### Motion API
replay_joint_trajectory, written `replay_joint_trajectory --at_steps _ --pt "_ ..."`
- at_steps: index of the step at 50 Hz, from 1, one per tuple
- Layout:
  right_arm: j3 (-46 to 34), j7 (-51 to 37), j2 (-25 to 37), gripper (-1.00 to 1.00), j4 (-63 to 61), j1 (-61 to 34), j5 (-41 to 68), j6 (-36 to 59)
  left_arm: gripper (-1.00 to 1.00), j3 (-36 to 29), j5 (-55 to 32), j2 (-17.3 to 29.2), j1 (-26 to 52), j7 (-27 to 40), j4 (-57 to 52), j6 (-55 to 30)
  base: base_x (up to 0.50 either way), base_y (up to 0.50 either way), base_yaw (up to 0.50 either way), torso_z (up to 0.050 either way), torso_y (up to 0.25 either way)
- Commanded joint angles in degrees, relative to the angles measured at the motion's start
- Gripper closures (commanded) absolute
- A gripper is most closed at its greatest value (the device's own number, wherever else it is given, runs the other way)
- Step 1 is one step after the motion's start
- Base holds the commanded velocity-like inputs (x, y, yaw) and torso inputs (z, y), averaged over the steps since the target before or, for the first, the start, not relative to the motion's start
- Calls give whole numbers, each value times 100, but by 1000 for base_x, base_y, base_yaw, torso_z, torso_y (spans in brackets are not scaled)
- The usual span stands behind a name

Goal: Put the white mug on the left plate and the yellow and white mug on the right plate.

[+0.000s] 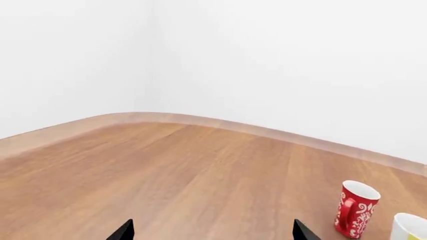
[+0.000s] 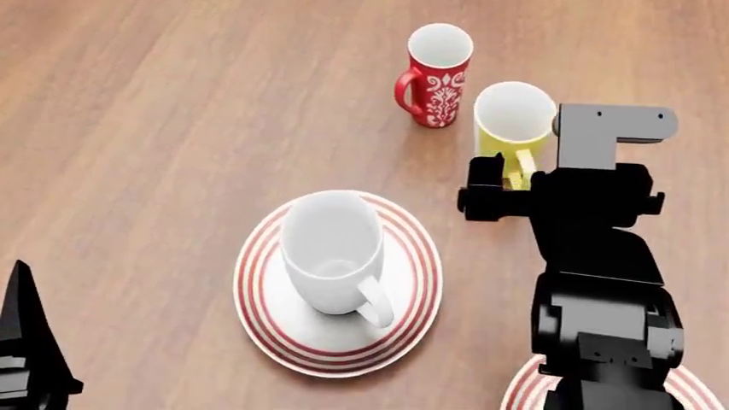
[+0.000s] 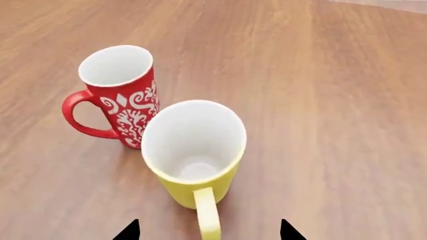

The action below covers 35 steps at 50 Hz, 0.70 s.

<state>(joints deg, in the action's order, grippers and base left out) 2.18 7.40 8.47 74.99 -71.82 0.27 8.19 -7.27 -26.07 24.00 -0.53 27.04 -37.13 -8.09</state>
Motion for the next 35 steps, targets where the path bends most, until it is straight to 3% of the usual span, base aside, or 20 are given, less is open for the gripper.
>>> replay_joint_trajectory --at_steps 1,4,16,26,35 --pt "-10 38 -14 -100 -2 4 -15 2 -100 7 7 -57 78 177 58 -137 0 0 0 0 0" --pt "-28 74 -22 -100 -2 -11 -23 -8 -100 61 -254 -99 148 265 102 -343 0 0 0 0 0" --pt "-56 294 -44 -100 -5 45 -10 -910 -100 -44 51 -23 66 143 57 -78 0 0 0 0 0" --pt "-1 339 -31 -100 -5 129 42 -1180 -100 -10 -34 2 38 67 75 39 0 0 0 5 -227" --pt "175 355 21 -100 -25 47 190 -1594 -100 36 -167 -10 87 164 116 -96 0 0 0 1 -6"
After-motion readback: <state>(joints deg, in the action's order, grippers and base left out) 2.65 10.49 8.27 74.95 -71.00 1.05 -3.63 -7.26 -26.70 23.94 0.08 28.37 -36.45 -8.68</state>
